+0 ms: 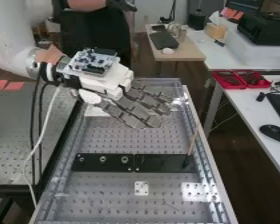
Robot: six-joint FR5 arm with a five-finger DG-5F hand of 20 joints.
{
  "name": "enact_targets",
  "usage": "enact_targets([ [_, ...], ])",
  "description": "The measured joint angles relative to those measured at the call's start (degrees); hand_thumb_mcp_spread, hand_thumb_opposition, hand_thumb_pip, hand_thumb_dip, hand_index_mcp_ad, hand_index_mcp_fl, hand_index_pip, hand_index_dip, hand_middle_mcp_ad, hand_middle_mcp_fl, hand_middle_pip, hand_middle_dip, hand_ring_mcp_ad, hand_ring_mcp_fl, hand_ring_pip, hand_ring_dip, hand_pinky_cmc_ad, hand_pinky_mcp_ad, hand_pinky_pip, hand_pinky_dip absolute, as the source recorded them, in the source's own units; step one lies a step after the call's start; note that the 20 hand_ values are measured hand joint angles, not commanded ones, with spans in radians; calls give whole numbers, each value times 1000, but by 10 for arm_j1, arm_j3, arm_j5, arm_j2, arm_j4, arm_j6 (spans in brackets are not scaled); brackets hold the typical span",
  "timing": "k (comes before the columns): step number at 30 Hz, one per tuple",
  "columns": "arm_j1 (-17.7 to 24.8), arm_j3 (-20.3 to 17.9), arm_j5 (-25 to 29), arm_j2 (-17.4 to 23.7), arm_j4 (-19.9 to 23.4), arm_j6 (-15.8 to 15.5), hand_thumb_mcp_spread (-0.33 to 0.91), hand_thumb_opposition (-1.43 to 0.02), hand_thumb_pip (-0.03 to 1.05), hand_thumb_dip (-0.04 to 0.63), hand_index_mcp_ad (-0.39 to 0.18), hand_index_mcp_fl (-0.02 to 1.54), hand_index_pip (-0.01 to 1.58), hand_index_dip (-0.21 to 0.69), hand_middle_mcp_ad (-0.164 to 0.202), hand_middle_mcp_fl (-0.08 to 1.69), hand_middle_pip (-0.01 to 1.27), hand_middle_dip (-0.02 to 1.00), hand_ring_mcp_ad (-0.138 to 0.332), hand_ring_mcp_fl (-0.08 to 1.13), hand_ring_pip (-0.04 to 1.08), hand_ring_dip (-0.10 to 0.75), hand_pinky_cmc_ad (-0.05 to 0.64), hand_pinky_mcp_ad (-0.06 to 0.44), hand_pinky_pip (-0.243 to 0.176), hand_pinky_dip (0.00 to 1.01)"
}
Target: Grab the drill bit and place it in the clear container
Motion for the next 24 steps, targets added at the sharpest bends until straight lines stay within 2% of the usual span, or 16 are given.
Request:
enact_targets([
  [3, -2, -3, 15, -23, 19, 12, 328, -719, 223, 19, 91, -3, 99, 91, 157, 33, 161, 38, 265, 59, 87, -33, 236, 230, -120, 173],
  [7, -7, -3, 34, -54, 39, 26, 353, -726, 234, 19, 49, -3, 98, 140, 157, 30, 161, 38, 264, 30, 87, -33, 239, 234, -124, 169],
  [9, -9, -2, 45, -66, 47, 30, 367, -726, 234, 40, 30, -5, 98, 164, 154, 33, 161, 40, 257, 16, 89, -33, 248, 234, -124, 169],
  [11, -10, 0, 55, -77, 53, 34, 375, -726, 236, 51, 24, -5, 99, 188, 157, 35, 157, 42, 264, 16, 89, -33, 248, 232, -124, 169],
  [13, -11, 3, 66, -91, 61, 40, 382, -726, 241, 51, 24, -5, 101, 199, 157, 30, 161, 42, 227, 16, 86, -33, 244, 232, -124, 169],
  [15, -12, 4, 74, -99, 71, 42, 405, -726, 243, 54, 24, 9, 101, 236, 145, 24, 159, 40, 227, 16, 86, -33, 265, 232, -124, 169],
  [17, -12, 5, 78, -105, 78, 43, 405, -726, 243, 70, 9, 35, 101, 253, 148, 24, 157, 51, 225, 14, 86, -33, 281, 232, -124, 169],
  [20, -13, 10, 86, -115, 85, 43, 429, -726, 253, 73, 3, 35, 119, 283, 127, 24, 157, 47, 195, 14, 87, -33, 283, 232, -124, 169],
  [24, -12, 9, 92, -121, 108, 36, 445, -726, 251, 87, 0, 44, 120, 318, 113, 26, 159, 65, 183, 14, 84, -33, 283, 234, -124, 169],
])
